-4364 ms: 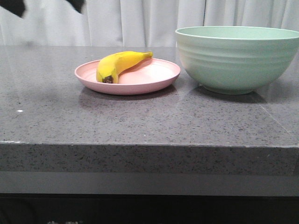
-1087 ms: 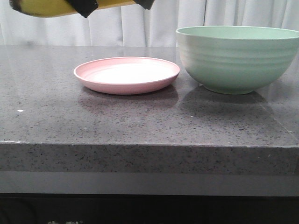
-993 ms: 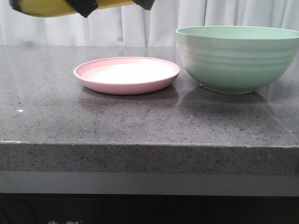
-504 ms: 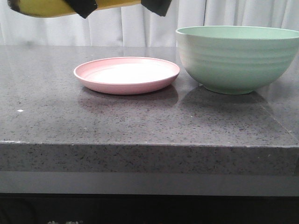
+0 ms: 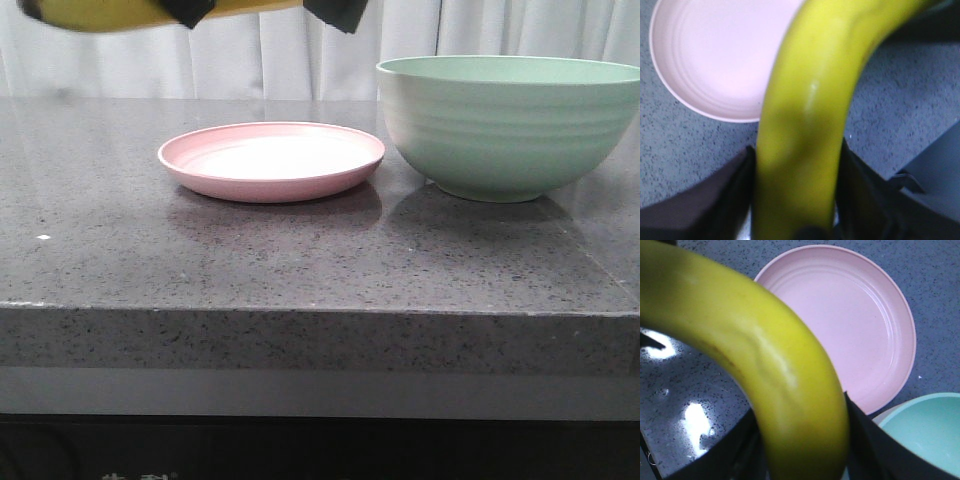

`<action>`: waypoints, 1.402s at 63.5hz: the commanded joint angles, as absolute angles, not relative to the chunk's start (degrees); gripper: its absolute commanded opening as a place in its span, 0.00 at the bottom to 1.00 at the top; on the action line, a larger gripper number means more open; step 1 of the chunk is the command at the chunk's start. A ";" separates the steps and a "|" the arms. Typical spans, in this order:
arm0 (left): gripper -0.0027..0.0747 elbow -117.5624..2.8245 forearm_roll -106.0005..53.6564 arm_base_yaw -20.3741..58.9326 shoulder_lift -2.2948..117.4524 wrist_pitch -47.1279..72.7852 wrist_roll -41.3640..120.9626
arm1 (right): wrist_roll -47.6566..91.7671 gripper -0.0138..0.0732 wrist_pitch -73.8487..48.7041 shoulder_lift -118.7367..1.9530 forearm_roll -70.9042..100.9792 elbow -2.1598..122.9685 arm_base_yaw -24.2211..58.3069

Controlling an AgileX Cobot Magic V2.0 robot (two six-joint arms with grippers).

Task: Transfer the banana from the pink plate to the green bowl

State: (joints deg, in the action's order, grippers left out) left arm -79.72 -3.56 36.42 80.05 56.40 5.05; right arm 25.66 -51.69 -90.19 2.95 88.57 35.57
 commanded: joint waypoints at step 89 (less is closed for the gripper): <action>0.89 -81.42 0.86 36.87 77.83 49.16 3.68 | 23.35 0.17 -70.32 -92.32 -3.74 104.23 10.67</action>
